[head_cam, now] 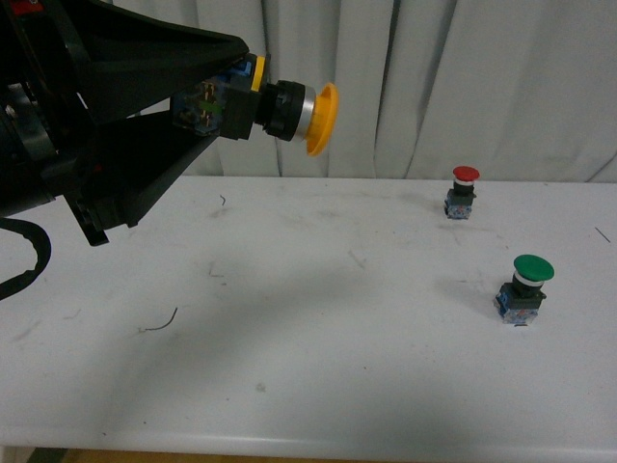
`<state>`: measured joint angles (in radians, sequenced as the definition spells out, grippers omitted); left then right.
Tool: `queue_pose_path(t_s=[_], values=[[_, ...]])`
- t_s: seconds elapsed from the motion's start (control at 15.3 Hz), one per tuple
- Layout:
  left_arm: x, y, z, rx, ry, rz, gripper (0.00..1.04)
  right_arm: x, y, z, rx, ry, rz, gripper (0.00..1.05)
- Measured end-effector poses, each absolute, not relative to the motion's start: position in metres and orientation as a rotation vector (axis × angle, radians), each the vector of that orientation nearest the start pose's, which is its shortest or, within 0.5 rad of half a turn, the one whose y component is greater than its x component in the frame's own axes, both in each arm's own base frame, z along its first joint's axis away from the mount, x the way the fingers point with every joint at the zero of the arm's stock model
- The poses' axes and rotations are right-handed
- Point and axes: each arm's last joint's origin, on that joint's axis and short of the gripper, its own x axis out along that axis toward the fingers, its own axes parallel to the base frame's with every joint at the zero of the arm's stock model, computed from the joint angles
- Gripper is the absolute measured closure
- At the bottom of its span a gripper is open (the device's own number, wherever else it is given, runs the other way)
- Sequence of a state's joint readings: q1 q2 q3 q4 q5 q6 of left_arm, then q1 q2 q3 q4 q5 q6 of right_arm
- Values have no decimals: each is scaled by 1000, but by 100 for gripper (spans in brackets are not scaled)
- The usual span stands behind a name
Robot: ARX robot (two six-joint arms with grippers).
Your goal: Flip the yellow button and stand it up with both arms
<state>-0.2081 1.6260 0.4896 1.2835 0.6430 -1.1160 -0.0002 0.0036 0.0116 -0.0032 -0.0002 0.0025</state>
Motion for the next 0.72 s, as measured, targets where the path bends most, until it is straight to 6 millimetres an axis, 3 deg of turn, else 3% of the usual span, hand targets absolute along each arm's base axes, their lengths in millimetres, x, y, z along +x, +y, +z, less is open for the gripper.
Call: queue_pose_path(t_s=[0.39, 0.46, 0.59, 0.72], values=[[271, -81, 189, -990, 317, -860, 68, 97, 0, 167, 2, -5, 0, 6], [271, -81, 190, -982, 307, -860, 68, 99, -1, 175, -3, -90, 78, 6], [271, -86, 192, -960, 287, -866, 68, 116, -3, 189, -41, -203, 262, 6], [268, -94, 195, -941, 269, -878, 69, 149, 4, 192, -13, -205, 312, 6]])
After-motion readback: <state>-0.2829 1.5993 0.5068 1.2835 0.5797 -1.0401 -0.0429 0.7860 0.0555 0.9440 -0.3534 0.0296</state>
